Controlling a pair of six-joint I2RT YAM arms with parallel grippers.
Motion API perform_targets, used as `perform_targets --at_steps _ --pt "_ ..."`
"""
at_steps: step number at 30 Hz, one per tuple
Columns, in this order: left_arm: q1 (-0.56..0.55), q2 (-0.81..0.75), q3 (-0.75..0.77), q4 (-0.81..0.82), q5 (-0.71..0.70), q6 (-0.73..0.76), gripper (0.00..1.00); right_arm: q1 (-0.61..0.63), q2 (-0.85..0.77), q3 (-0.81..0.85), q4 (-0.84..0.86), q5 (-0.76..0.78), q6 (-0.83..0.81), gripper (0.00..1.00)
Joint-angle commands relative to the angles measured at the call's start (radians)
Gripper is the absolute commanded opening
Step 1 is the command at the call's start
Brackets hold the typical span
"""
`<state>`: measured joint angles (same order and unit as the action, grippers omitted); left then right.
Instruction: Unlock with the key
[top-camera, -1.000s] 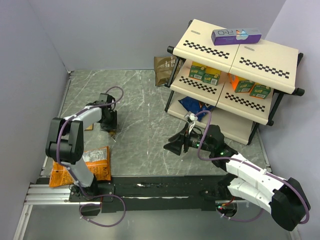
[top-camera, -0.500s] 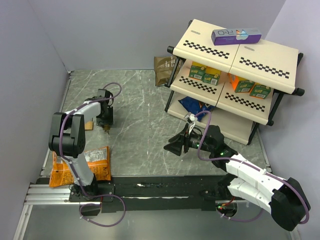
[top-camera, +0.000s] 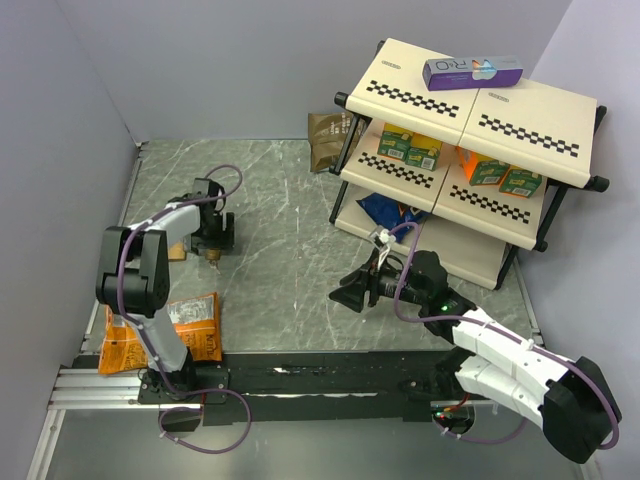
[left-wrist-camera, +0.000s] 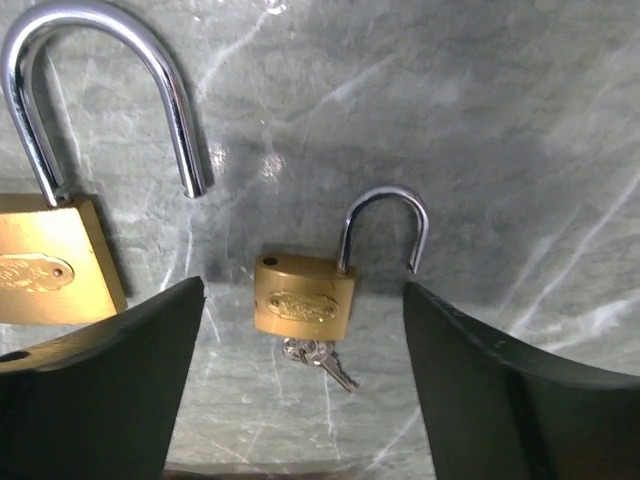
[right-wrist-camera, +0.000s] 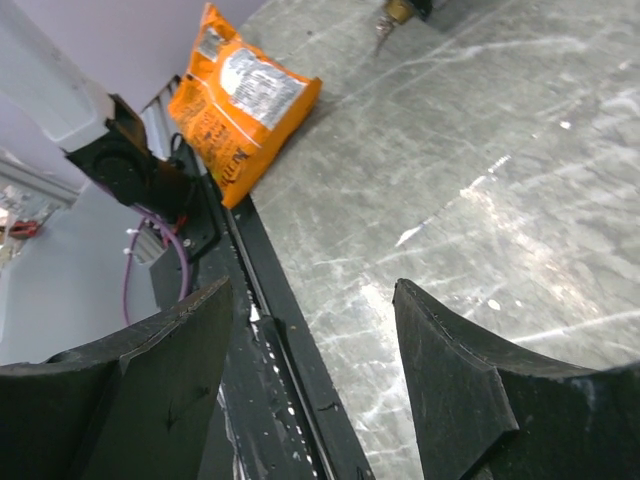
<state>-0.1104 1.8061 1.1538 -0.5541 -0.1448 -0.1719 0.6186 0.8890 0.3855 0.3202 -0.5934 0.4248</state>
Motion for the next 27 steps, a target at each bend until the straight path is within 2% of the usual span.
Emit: perform_targets --at_steps 1,10,14,18,22,27 --pt "0.0 -0.085 -0.012 0.02 0.054 0.002 0.87 -0.008 -0.039 0.027 -0.044 0.046 -0.04 0.72" --pt "-0.003 -0.371 -0.106 0.181 0.226 0.006 0.97 -0.065 -0.028 0.006 -0.089 0.116 -0.028 0.73" --pt "-0.003 -0.619 -0.186 0.296 0.286 -0.038 0.97 -0.086 -0.048 0.012 -0.127 0.147 -0.018 0.73" --pt "-0.002 -0.888 -0.345 0.44 0.33 -0.13 0.97 -0.091 -0.102 0.019 -0.19 0.205 -0.024 0.73" --pt "-0.002 -1.15 -0.454 0.545 0.303 -0.208 0.99 -0.089 -0.173 0.032 -0.257 0.274 -0.038 0.73" --pt "-0.002 -1.237 -0.463 0.478 0.219 -0.268 0.99 -0.091 -0.274 0.05 -0.341 0.345 -0.05 0.73"
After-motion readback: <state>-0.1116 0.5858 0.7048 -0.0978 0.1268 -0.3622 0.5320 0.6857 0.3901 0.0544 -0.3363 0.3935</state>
